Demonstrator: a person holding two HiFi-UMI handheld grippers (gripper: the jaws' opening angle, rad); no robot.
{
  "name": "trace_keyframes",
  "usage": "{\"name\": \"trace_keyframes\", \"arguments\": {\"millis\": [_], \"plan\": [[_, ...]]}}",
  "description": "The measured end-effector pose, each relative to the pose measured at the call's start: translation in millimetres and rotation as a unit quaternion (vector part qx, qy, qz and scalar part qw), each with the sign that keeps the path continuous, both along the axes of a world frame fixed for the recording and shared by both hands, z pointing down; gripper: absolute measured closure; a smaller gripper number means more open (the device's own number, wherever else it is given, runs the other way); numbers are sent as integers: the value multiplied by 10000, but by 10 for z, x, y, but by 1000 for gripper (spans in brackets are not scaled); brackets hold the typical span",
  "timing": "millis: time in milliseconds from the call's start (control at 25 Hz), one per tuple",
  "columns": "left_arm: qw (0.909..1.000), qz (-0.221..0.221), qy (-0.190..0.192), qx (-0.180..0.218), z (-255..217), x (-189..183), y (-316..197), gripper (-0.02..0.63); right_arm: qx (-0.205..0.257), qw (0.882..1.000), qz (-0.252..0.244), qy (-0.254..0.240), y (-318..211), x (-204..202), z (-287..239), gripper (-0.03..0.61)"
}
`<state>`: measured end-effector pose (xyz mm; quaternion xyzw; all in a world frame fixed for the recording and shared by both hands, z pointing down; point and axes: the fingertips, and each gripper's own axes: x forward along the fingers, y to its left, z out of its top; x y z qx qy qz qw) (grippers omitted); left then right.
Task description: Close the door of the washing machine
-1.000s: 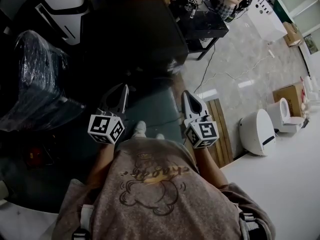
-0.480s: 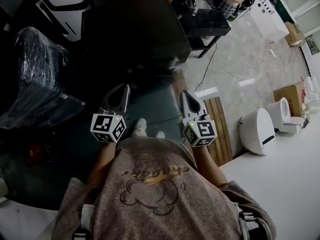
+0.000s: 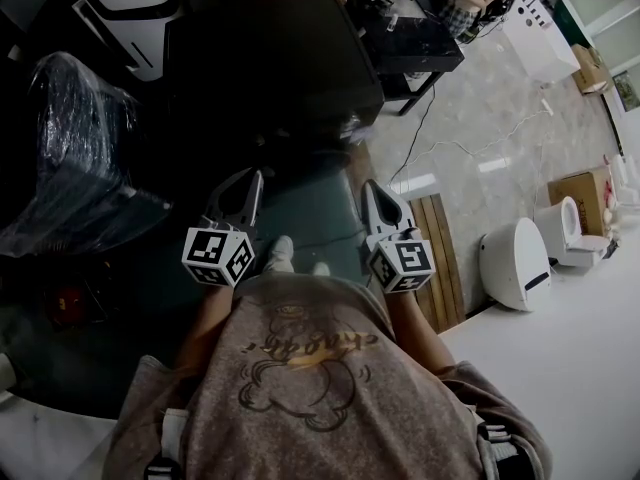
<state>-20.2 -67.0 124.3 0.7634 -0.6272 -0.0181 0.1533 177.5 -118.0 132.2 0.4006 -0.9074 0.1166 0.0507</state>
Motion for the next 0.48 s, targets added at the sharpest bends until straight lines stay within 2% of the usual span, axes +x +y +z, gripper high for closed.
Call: {"name": "trace_keyframes", "arguments": {"millis": [480], "plan": [[9998,-155,120,-65,19,-97,8,612,-34,10000,-74,-15,-23,-67,43,586]]}}
